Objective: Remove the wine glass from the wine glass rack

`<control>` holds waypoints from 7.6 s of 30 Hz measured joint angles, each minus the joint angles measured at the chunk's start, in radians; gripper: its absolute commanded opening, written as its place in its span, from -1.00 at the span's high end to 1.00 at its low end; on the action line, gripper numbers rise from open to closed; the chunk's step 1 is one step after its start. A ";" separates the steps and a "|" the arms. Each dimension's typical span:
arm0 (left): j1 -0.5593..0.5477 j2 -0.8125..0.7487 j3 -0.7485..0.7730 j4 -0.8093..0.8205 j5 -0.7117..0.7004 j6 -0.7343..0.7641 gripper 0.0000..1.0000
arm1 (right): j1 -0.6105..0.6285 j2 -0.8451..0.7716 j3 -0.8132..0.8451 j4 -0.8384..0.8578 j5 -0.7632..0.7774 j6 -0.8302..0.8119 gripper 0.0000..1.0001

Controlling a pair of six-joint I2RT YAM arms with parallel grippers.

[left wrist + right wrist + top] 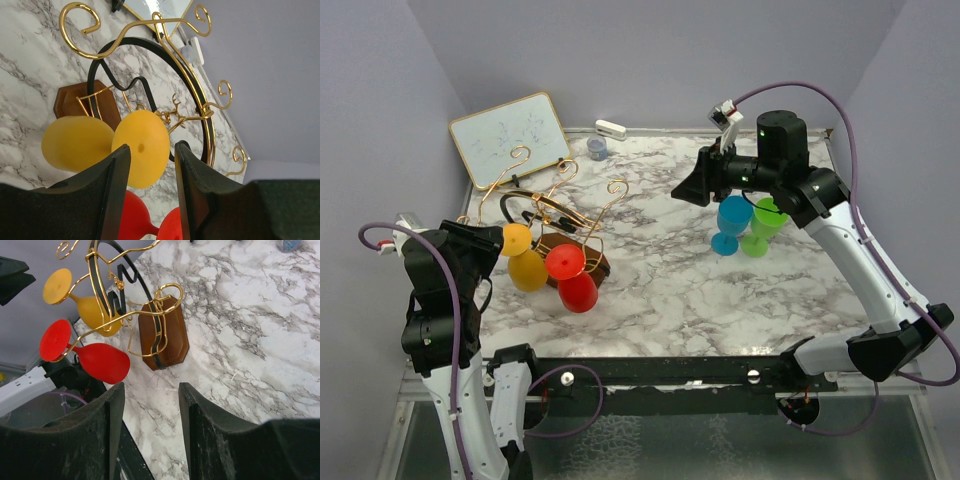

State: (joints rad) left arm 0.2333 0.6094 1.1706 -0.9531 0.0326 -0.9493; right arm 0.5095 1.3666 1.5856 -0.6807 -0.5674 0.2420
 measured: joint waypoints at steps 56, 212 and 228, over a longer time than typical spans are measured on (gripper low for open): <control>-0.018 -0.079 -0.079 0.024 -0.042 -0.018 1.00 | 0.000 0.000 0.000 0.000 -0.003 0.001 0.04; -0.647 0.641 0.177 0.632 0.447 -0.130 -0.13 | 0.393 -0.139 -0.570 1.015 0.654 -1.297 0.98; -0.655 0.465 0.048 0.750 0.393 -0.291 -0.11 | 0.428 -0.217 -0.720 1.074 0.718 -1.451 0.98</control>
State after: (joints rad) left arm -0.4213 1.0748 1.2182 -0.2031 0.4255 -1.2400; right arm 0.9371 1.1500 0.8654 0.3935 0.1501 -1.2091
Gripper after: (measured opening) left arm 0.562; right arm 0.026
